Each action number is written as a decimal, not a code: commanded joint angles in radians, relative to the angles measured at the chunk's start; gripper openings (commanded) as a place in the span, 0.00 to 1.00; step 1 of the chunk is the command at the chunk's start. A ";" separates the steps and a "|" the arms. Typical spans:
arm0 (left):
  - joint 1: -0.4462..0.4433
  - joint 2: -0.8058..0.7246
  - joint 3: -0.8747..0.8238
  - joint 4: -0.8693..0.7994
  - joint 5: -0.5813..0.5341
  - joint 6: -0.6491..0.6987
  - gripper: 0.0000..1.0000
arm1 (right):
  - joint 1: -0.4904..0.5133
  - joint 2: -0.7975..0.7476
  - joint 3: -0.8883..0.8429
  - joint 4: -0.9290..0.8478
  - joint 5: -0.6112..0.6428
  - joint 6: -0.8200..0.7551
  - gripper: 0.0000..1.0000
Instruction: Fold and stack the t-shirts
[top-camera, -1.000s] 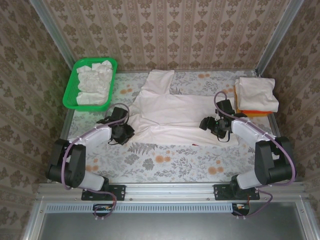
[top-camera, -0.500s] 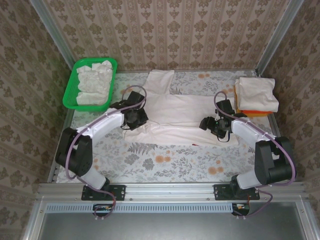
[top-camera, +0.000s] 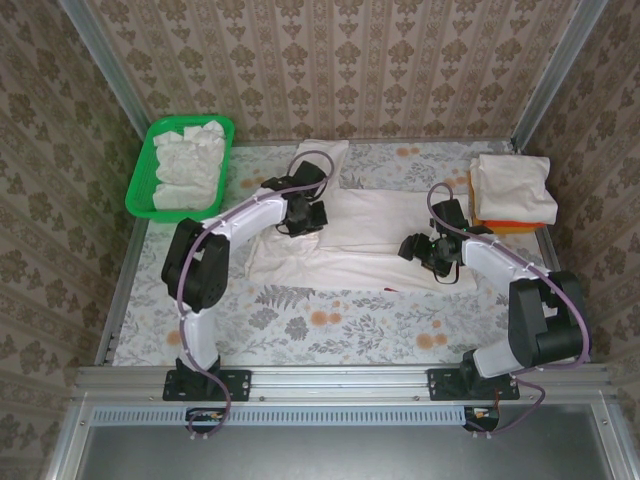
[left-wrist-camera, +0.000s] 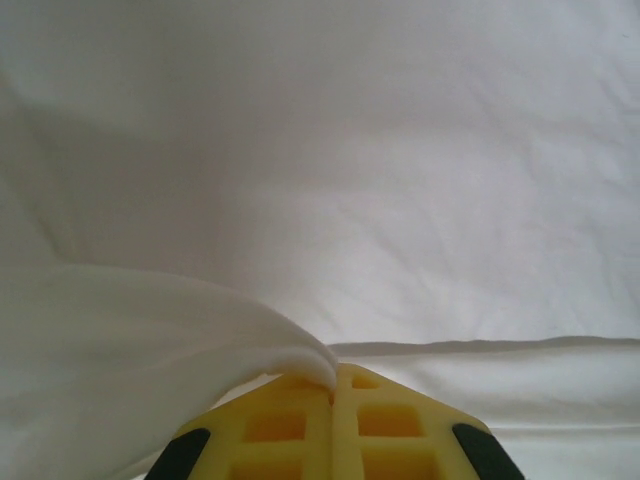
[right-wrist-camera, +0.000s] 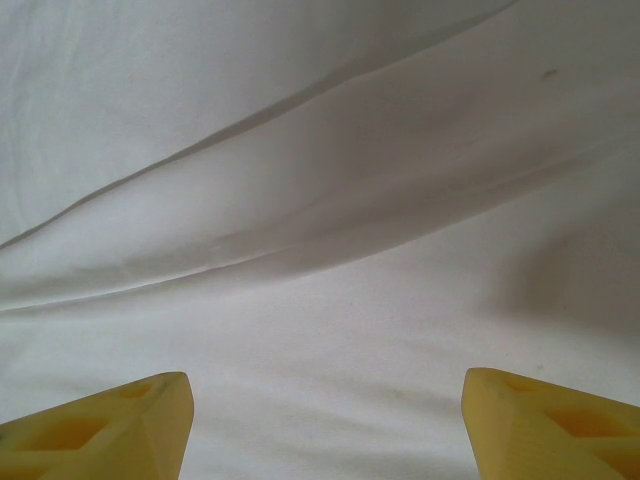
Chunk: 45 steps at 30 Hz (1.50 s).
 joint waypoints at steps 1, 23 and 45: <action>-0.020 0.036 0.061 -0.045 0.057 0.069 0.07 | 0.005 0.015 0.005 0.013 -0.010 -0.006 0.73; 0.031 -0.056 0.032 0.122 0.000 0.076 0.95 | 0.004 -0.013 0.025 0.023 0.018 -0.031 0.73; 0.173 -0.308 -0.718 0.547 0.025 -0.217 0.39 | 0.024 0.320 0.231 0.025 0.057 -0.060 0.73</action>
